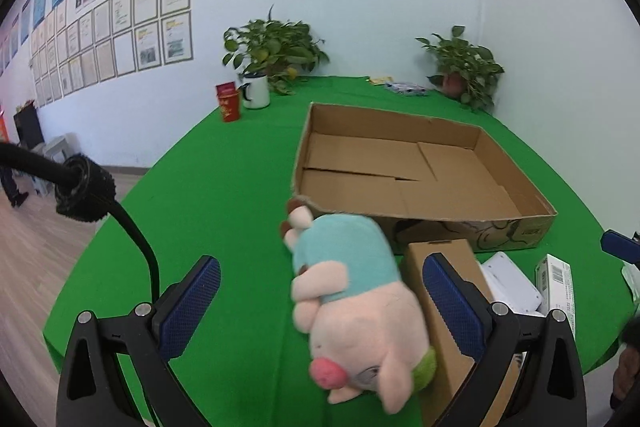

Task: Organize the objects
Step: 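Grasp the pink-and-teal plush pig with the left gripper, then lift the plush pig with the left gripper and carry it over the open box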

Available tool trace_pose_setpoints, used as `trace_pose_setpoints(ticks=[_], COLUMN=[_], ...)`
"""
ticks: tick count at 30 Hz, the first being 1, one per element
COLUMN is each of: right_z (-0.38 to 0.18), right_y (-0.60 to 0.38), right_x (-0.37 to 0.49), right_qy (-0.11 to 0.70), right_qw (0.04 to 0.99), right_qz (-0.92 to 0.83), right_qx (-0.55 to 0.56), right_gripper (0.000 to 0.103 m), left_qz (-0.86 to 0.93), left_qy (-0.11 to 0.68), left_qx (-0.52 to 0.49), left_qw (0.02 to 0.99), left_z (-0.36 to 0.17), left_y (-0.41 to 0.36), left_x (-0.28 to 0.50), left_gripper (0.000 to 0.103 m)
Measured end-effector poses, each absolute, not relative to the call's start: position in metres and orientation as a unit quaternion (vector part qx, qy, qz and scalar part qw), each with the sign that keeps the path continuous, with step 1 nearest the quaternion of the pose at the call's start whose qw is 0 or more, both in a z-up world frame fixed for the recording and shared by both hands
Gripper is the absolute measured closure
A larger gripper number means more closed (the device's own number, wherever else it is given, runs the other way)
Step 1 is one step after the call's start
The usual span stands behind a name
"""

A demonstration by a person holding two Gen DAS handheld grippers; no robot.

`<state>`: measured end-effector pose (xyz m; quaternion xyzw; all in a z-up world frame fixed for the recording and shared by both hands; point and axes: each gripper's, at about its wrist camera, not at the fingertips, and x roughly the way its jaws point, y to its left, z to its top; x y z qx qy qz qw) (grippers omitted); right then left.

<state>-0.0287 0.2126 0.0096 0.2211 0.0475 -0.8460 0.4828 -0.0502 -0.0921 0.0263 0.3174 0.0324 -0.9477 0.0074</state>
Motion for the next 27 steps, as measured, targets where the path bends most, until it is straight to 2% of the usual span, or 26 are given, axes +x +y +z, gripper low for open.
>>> trace_pose_setpoints(ticks=[3,8,13,15,16,17,18,23,27], right_z=[-0.003,-0.031,-0.033,-0.033,-0.034,-0.034,-0.034,-0.03,-0.024], right_y=[0.187,0.17,0.183,0.181,0.176,0.169,0.162,0.131,0.106], right_x=[-0.04,-0.072,-0.085,-0.091,-0.092,-0.092,-0.091,-0.087,-0.086], right_qy=[0.06,0.095,0.123,0.132,0.138,0.147,0.154,0.161,0.158], right_qw=[0.492,0.408,0.358,0.349,0.348,0.35,0.352,0.4,0.444], right_qz=[-0.832,-0.857,-0.88,-0.881,-0.88,-0.878,-0.876,-0.857,-0.833], right_qx=[0.249,0.3,0.286,0.29,0.292,0.292,0.29,0.284,0.289], right_gripper=[0.001,0.001,0.001,0.001,0.001,0.001,0.001,0.001,0.001], left_qz=[-0.936,-0.904,-0.899,-0.892,-0.889,-0.887,-0.888,-0.886,-0.888], left_qy=[0.054,0.107,0.107,0.134,0.147,0.152,0.149,0.16,0.151], left_qx=[0.349,0.409,0.419,0.421,0.421,0.421,0.42,0.417,0.416], left_qw=[-0.007,-0.064,-0.074,-0.091,-0.105,-0.115,-0.113,-0.126,-0.123], left_z=[0.005,-0.034,-0.059,-0.066,-0.068,-0.07,-0.07,-0.07,-0.063], left_y=[-0.103,-0.104,-0.098,-0.099,-0.098,-0.097,-0.096,-0.103,-0.118], left_x=[-0.053,-0.072,-0.08,-0.081,-0.083,-0.084,-0.083,-0.075,-0.056], left_gripper=[0.001,0.001,0.001,0.009,0.018,0.024,0.024,0.04,0.044])
